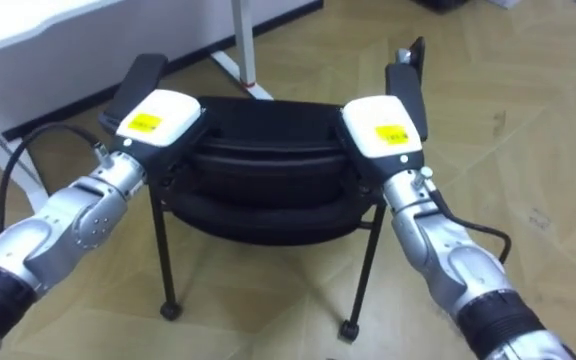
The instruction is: Push chair
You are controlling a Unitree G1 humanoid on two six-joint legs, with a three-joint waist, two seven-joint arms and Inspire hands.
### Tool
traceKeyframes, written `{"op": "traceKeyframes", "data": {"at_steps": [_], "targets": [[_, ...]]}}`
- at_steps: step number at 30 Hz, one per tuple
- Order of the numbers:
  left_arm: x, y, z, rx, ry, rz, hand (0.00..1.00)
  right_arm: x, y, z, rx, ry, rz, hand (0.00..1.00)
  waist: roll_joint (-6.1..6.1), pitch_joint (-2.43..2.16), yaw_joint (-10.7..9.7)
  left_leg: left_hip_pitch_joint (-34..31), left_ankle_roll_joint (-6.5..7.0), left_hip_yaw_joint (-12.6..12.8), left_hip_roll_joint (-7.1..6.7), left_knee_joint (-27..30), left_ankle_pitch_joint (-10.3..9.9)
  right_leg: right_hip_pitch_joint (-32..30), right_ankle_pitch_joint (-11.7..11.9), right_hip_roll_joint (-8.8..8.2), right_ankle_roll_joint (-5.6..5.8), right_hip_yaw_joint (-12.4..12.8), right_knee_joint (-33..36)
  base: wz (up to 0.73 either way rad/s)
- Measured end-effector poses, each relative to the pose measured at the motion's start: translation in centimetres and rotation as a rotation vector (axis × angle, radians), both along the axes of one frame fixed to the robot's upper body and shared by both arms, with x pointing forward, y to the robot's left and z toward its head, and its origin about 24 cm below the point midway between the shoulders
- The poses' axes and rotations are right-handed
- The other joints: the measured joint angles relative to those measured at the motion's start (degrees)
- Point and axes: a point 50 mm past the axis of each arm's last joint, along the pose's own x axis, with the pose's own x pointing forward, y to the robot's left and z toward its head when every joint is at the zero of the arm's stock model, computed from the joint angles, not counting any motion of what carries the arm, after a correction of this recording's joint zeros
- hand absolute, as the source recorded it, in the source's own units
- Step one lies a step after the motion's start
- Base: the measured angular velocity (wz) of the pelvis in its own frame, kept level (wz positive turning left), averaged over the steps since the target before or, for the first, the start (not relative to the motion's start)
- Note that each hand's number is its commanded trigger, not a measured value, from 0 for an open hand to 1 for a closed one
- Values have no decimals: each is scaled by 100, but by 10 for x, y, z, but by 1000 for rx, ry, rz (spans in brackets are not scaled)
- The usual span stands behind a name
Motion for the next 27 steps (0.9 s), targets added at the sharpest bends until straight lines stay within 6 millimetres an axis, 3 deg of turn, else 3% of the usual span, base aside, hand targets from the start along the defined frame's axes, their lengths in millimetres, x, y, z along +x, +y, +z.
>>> {"op": "traceKeyframes", "data": {"at_steps": [3, 5, 8, 12, 13, 14, 15, 16, 17, 25, 26, 27], "targets": [[1, 0, 2, -8, -17, 6, 100, 3, -1, 5, -8, -23, 0, 100, 28, -10, -120, -15, -42, 38, 22, -163, 20, 41, -124, -64, -5, -180, 22, 38], [5, -2, 9, -14, -43, 2, 100, 6, -4, 14, -28, -51, 9, 100, 17, 1, -130, -80, -159, 123, 24, -327, 97, 18, -175, -172, -61, -356, 8, 31], [8, -3, 15, -14, -68, 1, 100, 7, -4, 18, -23, -66, 3, 100, -12, 3, -217, -157, -229, 145, 7, -435, 203, 33, -243, -240, -113, -532, -14, 37], [7, -4, 11, -13, -67, 20, 100, 8, -1, 18, -15, -64, 4, 100, -68, 13, -213, -612, -108, 309, -56, -532, 416, 130, -240, -244, -153, -603, -186, 11], [6, -4, 7, -12, -54, 28, 100, 7, 0, 13, -21, -48, 2, 100, -59, 15, -179, -812, -46, 430, -79, -702, 533, 284, -234, -245, -189, -701, -266, 0], [3, -4, 2, -10, -37, 30, 100, 5, 1, 9, -25, -31, 7, 100, -66, 20, -189, -1007, 98, 556, -134, -915, 878, 426, -270, -243, -174, -762, -293, 0], [2, -3, 1, -11, -36, 30, 100, 4, 1, 8, -27, -24, 12, 100, -72, 22, -186, -1071, 161, 594, -189, -1015, 1085, 475, -294, -242, -166, -763, -289, 0], [0, -4, 2, -15, -44, 29, 100, 2, 2, 6, -29, -19, 18, 100, -49, 9, -179, -1165, 236, 648, -252, -1194, 1539, 523, -336, -221, -140, -771, -284, -5], [-3, -3, 1, -17, -46, 35, 100, 1, 3, 6, -28, -20, 17, 100, -41, 3, -177, -1200, 474, 724, -266, -1235, 1785, 553, -380, -208, -111, -776, -282, 0], [-3, -7, 0, -26, -35, 55, 100, 2, 5, 6, -59, -32, 6, 100, -51, 2, -8, -1186, 440, 742, -264, -1051, 1771, 698, -595, -261, -132, -860, -163, 8], [-4, -7, 0, -28, -34, 60, 100, 1, 7, 6, -64, -35, 6, 100, -68, 3, 7, -1188, 443, 776, -264, -993, 1764, 736, -701, -288, -47, -936, -149, 26], [-5, -7, 0, -31, -35, 64, 100, 2, 7, 7, -65, -38, 2, 100, -75, -1, 8, -1188, 441, 806, -265, -997, 1766, 748, -729, -297, -45, -969, -150, 29]]}}
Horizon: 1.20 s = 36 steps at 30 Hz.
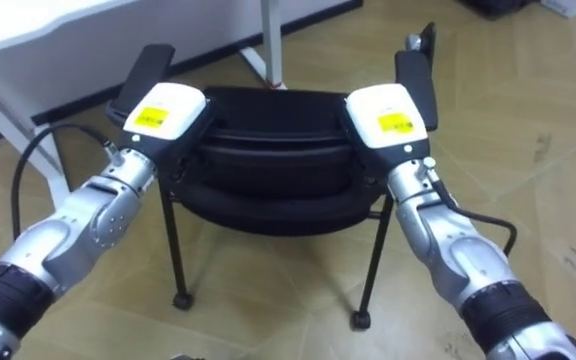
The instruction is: Push chair
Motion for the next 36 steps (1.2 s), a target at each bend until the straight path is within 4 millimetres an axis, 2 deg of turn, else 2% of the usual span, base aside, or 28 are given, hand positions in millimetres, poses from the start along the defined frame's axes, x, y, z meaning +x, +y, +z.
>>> {"op": "traceKeyframes", "data": {"at_steps": [3, 4, 5, 6, 7, 8, 9, 10, 11, 12, 13, 14, 16, 17, 18, 19, 20, 21, 22, 23, 24, 25, 26, 27, 28, 29, 32, 36], "targets": [[-3, 1, 1, 1, 2, 6, 100, 0, 2, 0, -1, 0, 1, 100, -98, -14, 61, 92, 38, 337, -60, -131, -24, 128, -129, -66, 25, -143, 1, 29], [-5, 2, -1, 0, 7, 10, 100, -1, 3, -1, -2, 11, 4, 100, -160, -17, 125, 178, 72, 402, -151, -241, -78, 223, -212, -87, 164, -169, -3, 22], [-8, 3, -3, 2, 12, 15, 100, -2, 5, -3, -10, 22, 11, 100, -192, -24, 130, 270, 131, 460, -291, -402, -115, 360, -318, -90, 456, -228, -38, 27], [-10, 4, -4, 6, 18, 15, 100, -3, 6, -5, -13, 28, 13, 100, -201, -36, 131, 318, 167, 528, -349, -512, -133, 444, -365, -75, 705, -266, -65, 32], [-15, 6, -8, 14, 27, 16, 100, -5, 8, -9, -18, 46, 22, 100, -197, -94, 149, 369, 302, 551, -436, -650, -156, 587, -364, 13, 1128, -268, -132, 13], [-19, 10, -11, 17, 40, 25, 100, -7, 11, -13, -26, 70, 35, 100, -208, -182, 243, 382, 376, 437, -470, -645, -181, 608, -234, 107, 1213, -82, -57, 6], [-21, 13, -13, 18, 44, 29, 100, -8, 15, -14, -22, 79, 42, 100, -232, -199, 272, 389, 414, 333, -547, -624, -205, 614, -194, 107, 1144, -34, 25, 19], [-21, 15, -13, 22, 47, 34, 100, -8, 16, -15, -10, 85, 45, 100, -240, -198, 266, 369, 452, 164, -681, -560, -231, 640, -120, 83, 999, -2, 238, 51], [-18, 14, -10, 27, 51, 34, 100, -7, 16, -14, 1, 86, 40, 100, -250, -193, 270, 312, 468, 128, -760, -480, -239, 633, -77, 55, 919, 13, 481, 71], [-16, 12, -8, 32, 50, 29, 100, -6, 16, -13, 9, 90, 38, 100, -269, -182, 302, 246, 578, 107, -823, -360, -272, 613, -62, 42, 889, 52, 736, 51], [-15, 12, -7, 33, 46, 30, 100, -5, 17, -13, 12, 92, 36, 100, -307, -171, 341, 245, 576, 85, -821, -290, -323, 594, -42, 22, 852, 77, 864, 41], [-12, 12, -3, 41, 37, 27, 100, -4, 15, -11, 22, 87, 31, 100, -353, -147, 422, 218, 596, 25, -822, -195, -452, 547, 47, 3, 687, 84, 1047, 29], [-10, 11, 3, 42, 16, 25, 100, -1, 16, -7, 31, 72, 30, 100, -369, -128, 488, 161, 561, -118, -831, -143, -525, 462, 222, 33, 507, 59, 1204, 35], [-9, 10, 4, 47, 15, 24, 100, 0, 17, -7, 31, 71, 26, 100, -345, -126, 570, 218, 504, -337, -828, -163, -559, 423, 458, 100, 562, 67, 1312, 28], [-8, 10, 4, 51, 15, 24, 100, 0, 15, -8, 26, 71, 19, 100, -314, -102, 589, 269, 497, -455, -816, -177, -558, 378, 654, 154, 640, 82, 1398, 34], [-7, 11, 3, 60, 18, 22, 100, 1, 15, -11, 23, 73, 11, 100, -219, -37, 609, 358, 446, -714, -798, -241, -568, 229, 740, 200, 672, 251, 1563, 35], [-7, 11, 3, 60, 16, 19, 100, 2, 16, -10, 19, 63, 15, 100, -248, -51, 651, 404, 399, -771, -798, -334, -556, -106, 489, 95, 665, 510, 1691, 47], [-5, 13, 2, 55, 7, 21, 100, 3, 17, -7, 12, 44, 16, 100, -171, 1, 697, 446, 351, -890, -798, -390, -551, -428, 352, -58, 675, 755, 1618, 35], [-4, 13, 3, 53, 5, 22, 100, 4, 17, -6, 10, 39, 15, 100, -160, 9, 717, 472, 326, -918, -798, -432, -545, -599, 339, -154, 689, 885, 1513, 43], [-3, 15, 3, 49, 6, 28, 100, 6, 19, -6, 10, 36, 19, 100, -169, 11, 758, 509, 248, -993, -793, -447, -562, -889, 352, -370, 707, 1170, 1100, 34], [-3, 15, 3, 48, 5, 32, 100, 7, 20, -6, 11, 34, 23, 100, -183, 15, 761, 520, 205, -1043, -790, -416, -585, -973, 391, -461, 760, 1284, 764, 41], [-2, 18, 4, 49, -4, 39, 100, 9, 23, -4, 13, 28, 29, 100, -231, 29, 775, 502, 56, -1151, -767, -255, -674, -1089, 680, -538, 881, 1552, 24, 38], [-2, 21, 6, 48, -12, 48, 100, 12, 27, -3, 20, 25, 32, 100, -188, 51, 832, 437, -121, -1295, -636, 57, -840, -1091, 1278, -504, 870, 1559, -68, 30], [-2, 21, 6, 47, -11, 50, 100, 12, 27, -3, 22, 26, 30, 100, -147, 14, 896, 379, -217, -1342, -549, 179, -915, -1034, 1228, -399, 767, 1463, -71, 15], [-2, 22, 7, 46, -16, 52, 100, 15, 28, -1, 19, 20, 32, 100, -35, 2, 996, 368, -336, -1390, -339, 226, -981, -918, 1199, -262, 630, 1235, -142, 16], [-2, 22, 7, 43, -22, 53, 100, 16, 27, 1, 16, 15, 34, 100, 19, 11, 1015, 395, -406, -1414, -216, 143, -969, -804, 1185, -168, 583, 1097, -257, 23], [-4, 22, 5, 33, -30, 61, 100, 16, 27, 2, 5, 8, 44, 100, 21, 9, 1051, 510, -498, -1425, -200, -120, -901, -669, 1080, -143, 565, 991, -346, 25], [-4, 20, 6, 20, -55, 59, 100, 18, 25, 6, -2, -2, 50, 100, -1, 22, 1045, 566, -535, -1435, -198, -216, -871, -582, 960, -140, 588, 878, -379, 18]]}}
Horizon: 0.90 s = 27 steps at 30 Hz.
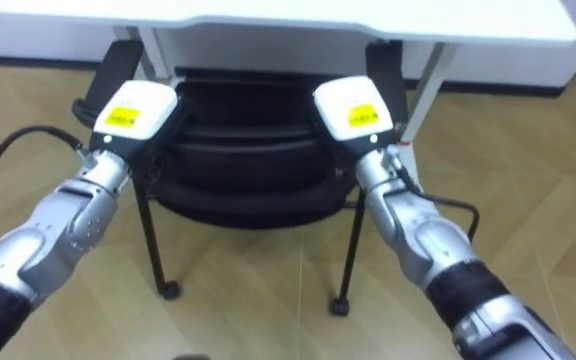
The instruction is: Push chair
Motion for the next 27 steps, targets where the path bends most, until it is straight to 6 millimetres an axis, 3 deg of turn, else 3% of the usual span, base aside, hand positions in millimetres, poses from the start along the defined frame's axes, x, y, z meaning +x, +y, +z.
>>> {"op": "traceKeyframes", "data": {"at_steps": [6, 12, 18, 22, 24, 25, 26, 27], "targets": [[0, 2, 2, 2, -25, 6, 100, 1, 0, 2, 3, -6, 9, 100, -21, 7, -7, 49, -13, 118, 93, -29, -11, 71, -100, 31, 28, -50, -36, 5], [-2, 0, -5, 13, -11, -1, 100, -5, 0, -7, 6, 19, 7, 100, -21, 13, -74, 82, -26, 219, 234, 412, -21, 313, -283, 60, 25, -157, 40, 10], [-5, -2, -15, 8, -10, 1, 100, -8, -2, -12, 2, 40, 4, 100, 34, 13, -201, 354, -26, 358, 170, 44, -21, 477, -265, 29, 76, -172, -84, 8], [-6, -3, -15, -2, -24, 11, 100, -8, -4, -10, -6, 29, 1, 100, 114, -17, -217, 328, -13, 440, 206, 11, -10, 394, -226, 260, 105, 104, -203, -2], [-7, -5, -18, -12, -16, 17, 100, -8, -4, -11, -12, 27, 3, 100, 172, -16, -221, 332, 7, 501, 221, 95, 14, 399, -170, 357, 49, 284, -243, -9], [-8, -4, -20, -12, -8, 22, 100, -9, -4, -11, -13, 31, 5, 100, 207, -14, -206, 203, 103, 656, 303, 463, 128, 408, -150, 440, 41, 499, -261, -28], [-11, -3, -24, -16, 4, 30, 100, -9, -2, -13, -19, 43, 10, 100, 211, -6, -175, -113, 341, 643, 312, 1032, 419, 486, -144, 491, 45, 768, -264, -29], [-14, -3, -27, -21, 14, 32, 100, -11, -4, -15, -23, 53, 10, 100, 202, -13, -169, -212, 393, 567, 185, 1072, 375, 517, -158, 489, 50, 922, -281, -8]]}}
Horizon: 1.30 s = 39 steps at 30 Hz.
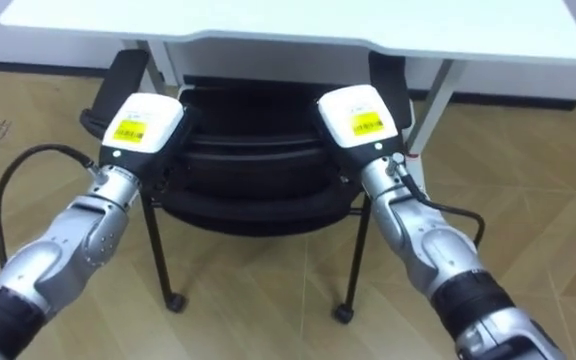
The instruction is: Push chair
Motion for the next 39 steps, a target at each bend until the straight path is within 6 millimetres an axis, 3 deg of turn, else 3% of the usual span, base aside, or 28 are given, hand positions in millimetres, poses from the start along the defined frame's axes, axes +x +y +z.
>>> {"op": "traceKeyframes", "data": {"at_steps": [1, 2, 3, 4, 5, 6, 7, 8, 9, 12, 15, 16, 18, 19, 20, 23, 24, 26, 27, 28, 29, 31, 34, 35, 36, 37, 38, 39], "targets": [[-3, -6, -4, -14, 16, -14, 100, -5, -5, -3, -3, 6, 0, 100, 10, -35, -6, -92, 55, -152, -483, -725, -116, 31, -17, -6, 31, 232, -83, -6], [-4, -14, -4, -30, 15, -32, 100, -9, -13, -2, -6, -2, -9, 100, 40, -52, 45, -175, 84, -255, -860, -1621, 100, -23, -35, -29, 114, 434, -59, -24], [-6, -14, -4, -30, 12, -35, 100, -10, -14, -1, -5, -6, -12, 100, 42, -52, 131, -212, 119, -343, -992, -1774, 354, -69, -43, -30, 154, 572, -21, -72], [-8, -12, -2, -32, 4, -34, 100, -11, -14, 0, -5, -14, -10, 100, 128, -111, 170, -154, 306, -245, -970, -1813, 652, -167, -97, 17, 237, 639, 85, -56], [-7, -12, 0, -20, 8, -41, 100, -14, -13, -1, 8, -16, -18, 100, 62, -110, 129, -94, 578, 144, -842, -1824, 650, -142, -168, -46, 202, 528, 289, -28], [-7, -12, 0, -13, 13, -44, 100, -16, -12, -3, 14, -11, -23, 100, 27, -105, 107, -30, 621, 333, -758, -1831, 622, -120, -168, -59, 185, 385, 404, 10], [-7, -10, -1, 3, 25, -48, 100, -19, -11, -7, 24, 3, -29, 100, -21, -109, 73, 84, 687, 519, -685, -1835, 581, -10, -85, 8, 135, 33, 417, -18], [-9, -6, -2, 8, 31, -40, 100, -19, -7, -8, 21, 6, -22, 100, -26, -115, 80, 149, 744, 634, -646, -1788, 535, 93, -95, -35, 5, -309, 245, -35], [-10, -4, -2, 6, 32, -36, 100, -19, -5, -8, 19, 5, -20, 100, -8, -116, 77, 153, 754, 684, -605, -1741, 511, 146, -98, -59, 2, -390, 150, -49], [-11, -3, 0, 10, 28, -31, 100, -18, -2, -8, 21, 16, -21, 100, -4, -110, 39, 154, 792, 830, -531, -1665, 382, 148, -100, -63, -10, -308, 62, -30], [-14, 0, 3, 20, 52, -22, 100, -20, 1, -6, 16, 39, -19, 100, -55, -119, 3, 184, 934, 1145, -473, -1624, 260, 86, -196, -116, 99, -166, 317, -30], [-15, 0, 4, 22, 53, -21, 100, -21, 2, -6, 18, 40, -18, 97, -84, -112, -12, 173, 957, 1227, -470, -1623, 246, 63, -222, -163, 113, -201, 525, -3], [-18, 1, 3, 30, 67, -29, 100, -27, 1, -10, 27, 54, -25, 38, -225, -175, -90, 228, 1014, 1468, -476, -1623, 209, 214, -406, -278, 138, -397, 1058, 10], [-20, 2, 4, 31, 70, -28, 100, -28, 2, -10, 31, 56, -20, 53, -272, -176, -126, 254, 1027, 1586, -473, -1613, 201, 317, -527, -342, 115, -504, 1061, -3], [-21, 2, 4, 32, 78, -26, 100, -28, 3, -10, 31, 58, -22, 55, -268, -172, -154, 247, 1029, 1606, -470, -1552, 198, 338, -600, -392, 114, -591, 907, -19], [-21, 2, 6, 30, 92, -22, 100, -27, 4, -6, 70, 71, -38, 0, -272, -172, -132, 137, 950, 1598, -460, -1294, 136, 331, -898, -419, -15, -610, 816, -26], [-21, 2, 6, 30, 97, -19, 100, -27, 5, -6, 78, 75, -42, 0, -260, -169, -148, 126, 923, 1598, -450, -1253, 121, 317, -928, -431, -61, -604, 836, -26], [-21, 2, 5, 36, 124, -14, 100, -28, 7, -8, 102, 112, -40, 0, -316, -208, -108, 37, 241, 1374, -492, -967, 7, 230, -951, -520, 3, -493, 894, -41], [-21, 2, 6, 36, 125, -15, 100, -28, 7, -8, 106, 118, -36, 0, -298, -209, -52, -6, 230, 1253, -492, -842, -34, 200, -959, -558, 19, -491, 967, -76], [-21, 1, 7, 35, 120, -17, 100, -30, 9, -10, 110, 127, -29, 0, -229, -201, 72, -68, 309, 1174, -460, -693, -159, 155, -978, -605, 56, -515, 1130, -57], [-20, 1, 7, 37, 121, -14, 100, -33, 12, -14, 119, 139, -20, 0, -228, -202, 20, -83, 329, 1190, -434, -676, -180, 170, -980, -608, 67, -580, 1127, -31], [-19, -1, 8, 45, 112, -16, 100, -32, 13, -13, 136, 138, -20, 0, -237, -192, -6, -79, 220, 1221, -430, -826, -105, 154, -967, -577, 64, -582, 998, 0], [-17, -5, 11, 55, 81, -27, 100, -33, 15, -13, 150, 129, -11, 0, -271, -146, 37, -74, 107, 1241, -446, -1293, 205, 62, -894, -499, -12, -592, 614, -20], [-15, -6, 13, 64, 60, -33, 100, -31, 16, -12, 161, 121, -12, 0, -346, -97, 26, -107, 23, 1156, -512, -1344, 312, 33, -808, -546, -83, -655, 483, -37], [-14, -6, 15, 67, 33, -38, 100, -28, 18, -8, 165, 110, -6, 0, -332, -81, 172, -241, 260, 601, -410, -753, 80, -56, -701, -623, -75, -759, 507, -61], [-14, -5, 17, 68, 21, -38, 100, -26, 19, -6, 165, 103, -1, 0, -235, -99, 255, -307, 239, 255, -337, -488, -157, -95, -688, -628, -51, -835, 566, -98], [-13, -4, 22, 77, -10, -42, 100, -22, 21, -2, 165, 81, 5, 0, -106, -104, 322, -454, 314, 101, -305, -361, -336, -201, -618, -590, 131, -889, 659, -61], [-10, -4, 25, 87, -20, -42, 100, -20, 23, -1, 167, 74, 6, 0, -173, -83, 281, -468, 291, 83, -354, -425, -311, -224, -573, -584, 205, -884, 632, -10]]}}
